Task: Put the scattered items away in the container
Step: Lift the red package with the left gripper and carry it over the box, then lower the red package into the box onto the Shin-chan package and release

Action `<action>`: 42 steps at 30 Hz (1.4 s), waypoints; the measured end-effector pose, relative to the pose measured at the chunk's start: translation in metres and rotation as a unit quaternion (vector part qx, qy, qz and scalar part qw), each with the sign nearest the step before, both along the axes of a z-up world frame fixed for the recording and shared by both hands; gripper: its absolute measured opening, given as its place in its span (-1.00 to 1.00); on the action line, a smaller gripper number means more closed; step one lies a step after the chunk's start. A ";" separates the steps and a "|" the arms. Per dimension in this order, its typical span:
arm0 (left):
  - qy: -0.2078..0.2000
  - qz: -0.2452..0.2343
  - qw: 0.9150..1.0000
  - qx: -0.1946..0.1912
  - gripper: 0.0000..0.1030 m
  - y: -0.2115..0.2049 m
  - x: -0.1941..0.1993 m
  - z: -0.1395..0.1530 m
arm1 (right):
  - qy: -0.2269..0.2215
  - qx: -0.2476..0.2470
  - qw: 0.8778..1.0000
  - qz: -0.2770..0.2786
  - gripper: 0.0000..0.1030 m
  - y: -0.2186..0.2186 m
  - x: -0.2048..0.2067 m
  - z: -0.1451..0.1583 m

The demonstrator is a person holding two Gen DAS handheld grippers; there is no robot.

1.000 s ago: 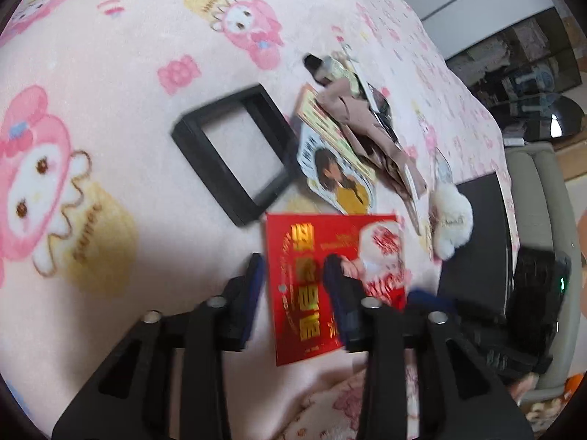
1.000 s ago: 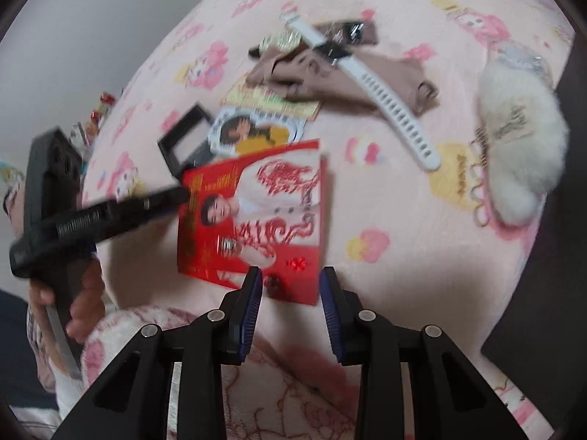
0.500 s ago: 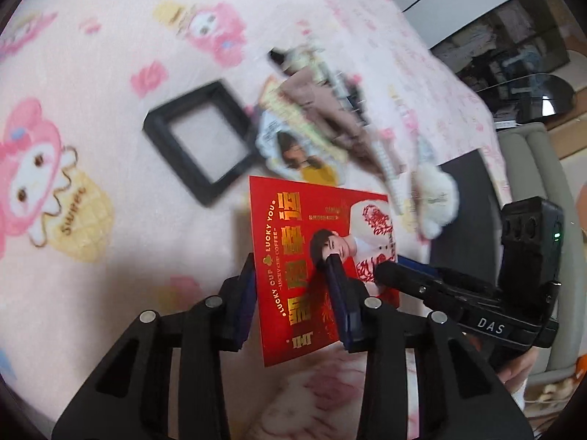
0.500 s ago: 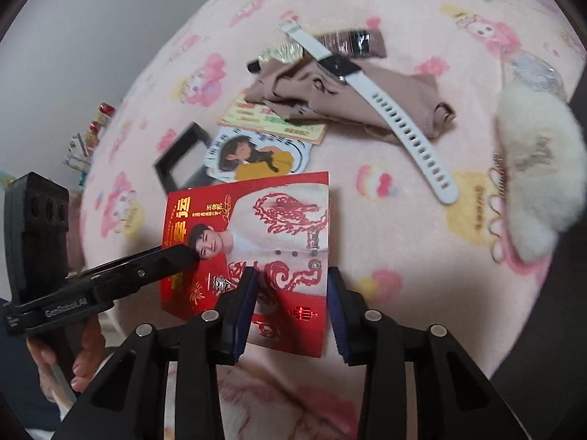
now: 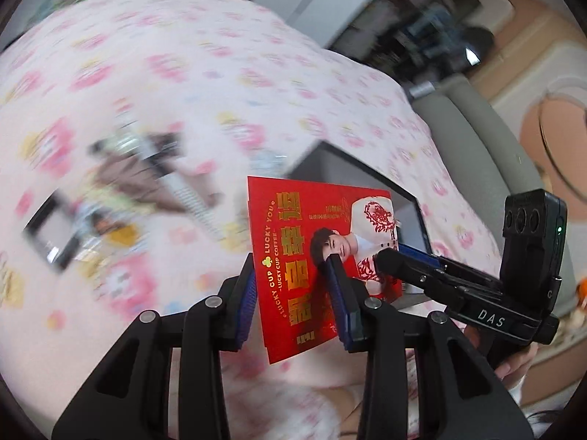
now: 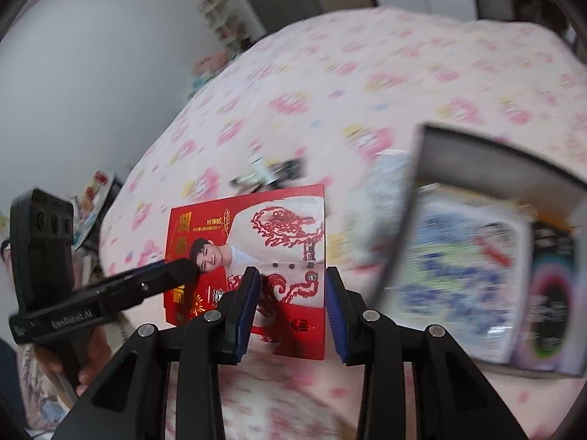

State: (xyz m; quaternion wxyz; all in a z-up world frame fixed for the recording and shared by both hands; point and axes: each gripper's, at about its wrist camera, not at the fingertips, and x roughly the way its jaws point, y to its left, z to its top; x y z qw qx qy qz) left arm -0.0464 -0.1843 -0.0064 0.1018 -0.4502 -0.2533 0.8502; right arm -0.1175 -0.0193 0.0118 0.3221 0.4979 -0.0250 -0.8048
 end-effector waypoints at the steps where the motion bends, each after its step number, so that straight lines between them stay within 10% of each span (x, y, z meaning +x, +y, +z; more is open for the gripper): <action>1: 0.005 -0.017 1.000 -0.001 -0.31 0.018 -0.016 0.003 | 0.003 0.004 1.000 -0.006 -0.37 0.009 -0.005 0.002; 11: -0.076 -0.086 0.992 -0.055 -0.27 0.156 -0.169 -0.046 | -0.021 0.065 0.990 -0.123 -0.35 0.152 -0.105 -0.042; 18: -0.128 -0.080 0.983 -0.103 -0.02 0.169 -0.211 -0.083 | -0.066 0.070 0.986 -0.139 -0.35 0.162 -0.145 -0.085; 42: -0.058 -0.111 0.988 -0.091 0.14 0.154 -0.176 -0.058 | -0.083 0.073 0.981 -0.161 -0.23 0.166 -0.138 -0.097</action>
